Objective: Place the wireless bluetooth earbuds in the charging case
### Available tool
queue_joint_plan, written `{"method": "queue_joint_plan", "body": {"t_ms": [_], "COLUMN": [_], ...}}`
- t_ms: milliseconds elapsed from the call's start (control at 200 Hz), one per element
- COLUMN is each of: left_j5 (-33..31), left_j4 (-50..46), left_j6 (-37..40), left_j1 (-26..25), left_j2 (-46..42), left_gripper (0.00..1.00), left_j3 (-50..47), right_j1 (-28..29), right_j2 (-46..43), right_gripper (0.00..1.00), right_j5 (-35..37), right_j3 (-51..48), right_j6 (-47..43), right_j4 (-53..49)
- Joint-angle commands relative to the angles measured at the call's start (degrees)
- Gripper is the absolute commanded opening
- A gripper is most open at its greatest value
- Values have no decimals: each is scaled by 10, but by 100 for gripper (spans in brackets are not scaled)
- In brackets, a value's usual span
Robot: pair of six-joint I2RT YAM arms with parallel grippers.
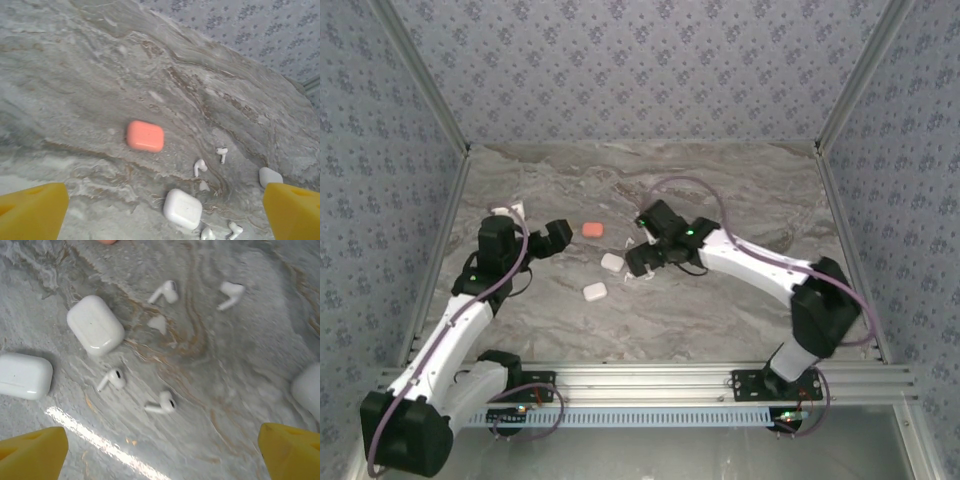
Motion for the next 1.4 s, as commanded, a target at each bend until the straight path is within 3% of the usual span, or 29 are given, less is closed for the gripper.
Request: {"method": "queue_joint_plan", "body": {"t_ms": [0,330,815,1149,1394], "left_j5": [25,27,28,34,69], "left_j4": [-41,-78,-88,-96,-102], "left_j6": [6,20,21,24,29], "left_j1": [15,24,31,32,32], "left_j2": [-24,-56,-66,-66,-66], "left_gripper": [99,99,99,99,99], "left_j3": [-1,-13,-17,-12,1], "right_j1": [17,39,39,39,35], "right_j2": [73,251,357,335,220], "right_gripper": [100,87,73,48,43], "right_j5": [22,-13,-47,-50,-30], "right_j3": [71,223,314,280,201], "right_j6": [-57,-107,-135,-146,-157], "right_j4": [-52,-96,-114,-99,-47]}}
